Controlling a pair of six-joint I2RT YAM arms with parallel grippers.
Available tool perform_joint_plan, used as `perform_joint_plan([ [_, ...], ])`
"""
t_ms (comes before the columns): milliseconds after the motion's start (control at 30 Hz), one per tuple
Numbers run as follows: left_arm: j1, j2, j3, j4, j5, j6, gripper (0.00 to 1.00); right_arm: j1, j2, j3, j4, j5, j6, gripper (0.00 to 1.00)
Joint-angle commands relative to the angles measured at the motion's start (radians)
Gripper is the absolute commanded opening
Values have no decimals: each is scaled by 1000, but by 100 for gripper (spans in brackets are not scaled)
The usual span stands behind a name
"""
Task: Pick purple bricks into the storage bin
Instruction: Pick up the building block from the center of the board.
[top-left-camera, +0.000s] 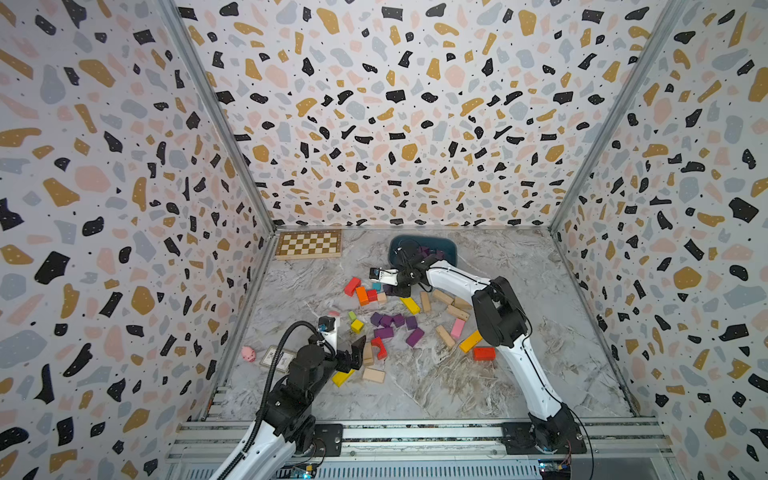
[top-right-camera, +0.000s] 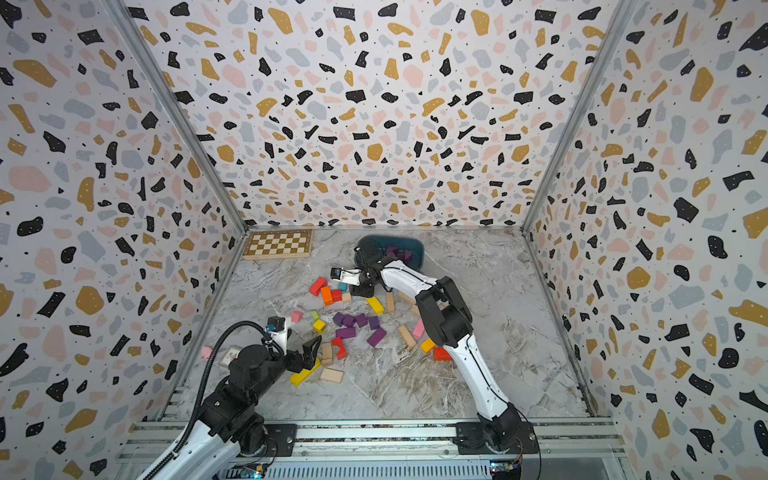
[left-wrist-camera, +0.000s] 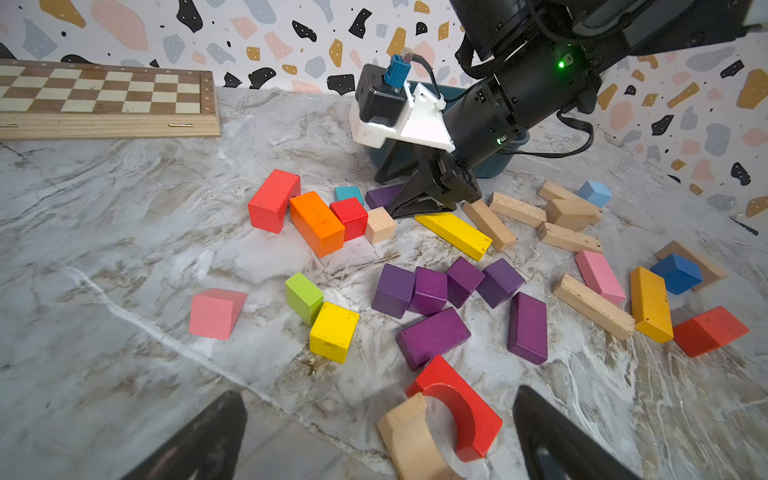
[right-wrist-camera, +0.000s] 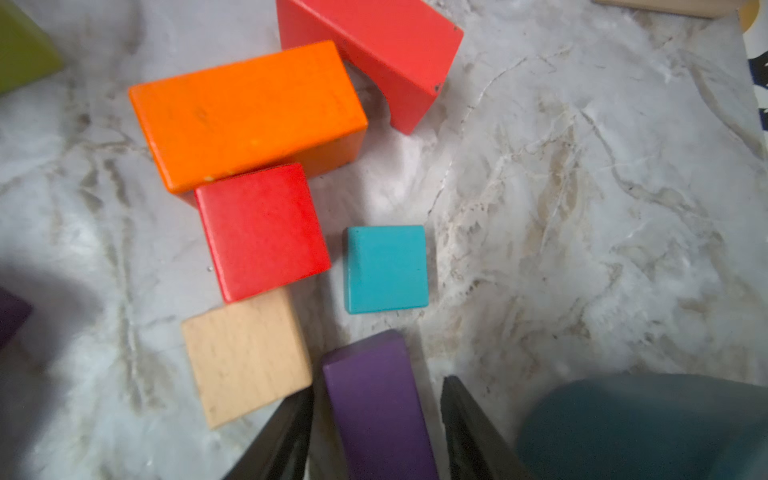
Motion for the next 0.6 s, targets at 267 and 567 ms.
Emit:
perform_joint_plan([
  [267, -2, 8, 13, 51, -7, 10, 99, 2, 57, 41, -120, -33, 9, 45],
  [567, -2, 16, 15, 55, -6, 9, 99, -6, 58, 47, -126, -23, 15, 37],
])
